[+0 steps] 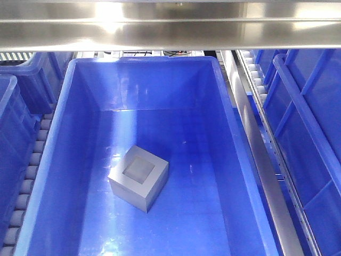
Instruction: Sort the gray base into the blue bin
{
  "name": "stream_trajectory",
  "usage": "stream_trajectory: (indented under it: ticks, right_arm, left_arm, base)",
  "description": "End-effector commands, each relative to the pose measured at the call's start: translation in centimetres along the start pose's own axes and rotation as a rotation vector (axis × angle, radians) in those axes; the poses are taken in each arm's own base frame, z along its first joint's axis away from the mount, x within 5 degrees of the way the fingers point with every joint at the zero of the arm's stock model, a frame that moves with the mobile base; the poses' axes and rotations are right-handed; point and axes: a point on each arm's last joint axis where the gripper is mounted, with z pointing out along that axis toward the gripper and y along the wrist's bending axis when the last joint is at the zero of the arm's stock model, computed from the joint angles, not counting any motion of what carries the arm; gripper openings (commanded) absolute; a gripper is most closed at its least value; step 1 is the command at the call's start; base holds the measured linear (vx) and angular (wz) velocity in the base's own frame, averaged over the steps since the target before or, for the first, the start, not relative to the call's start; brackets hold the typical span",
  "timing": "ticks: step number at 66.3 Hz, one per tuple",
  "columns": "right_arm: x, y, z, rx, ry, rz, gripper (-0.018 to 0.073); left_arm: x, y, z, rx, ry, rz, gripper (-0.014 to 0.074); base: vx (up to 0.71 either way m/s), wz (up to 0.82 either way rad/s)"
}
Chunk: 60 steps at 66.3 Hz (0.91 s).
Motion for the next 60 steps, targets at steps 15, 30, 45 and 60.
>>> stream_trajectory:
  ticks: [15,30,45,60]
  right_arm:
    - [-0.3,-0.03,-0.04,0.007,-0.075,-0.017,-0.0009]
    - [-0.3,-0.03,-0.04,0.007,-0.075,-0.017,-0.0009]
    - [-0.3,-0.03,-0.04,0.007,-0.075,-0.017,-0.0009]
    - [-0.3,-0.03,-0.04,0.007,-0.075,-0.017,-0.0009]
  left_arm:
    - [0.4,-0.03,0.13,0.008,-0.032,-0.015,-0.0006]
    - [0.4,-0.03,0.13,0.008,-0.032,-0.015,-0.0006]
    - [0.4,-0.03,0.13,0.008,-0.032,-0.015,-0.0006]
    - [0.4,-0.03,0.13,0.008,-0.032,-0.015,-0.0006]
  base:
    - [0.0,0.0]
    - [0.0,0.0]
    - [0.0,0.0]
    - [0.0,0.0]
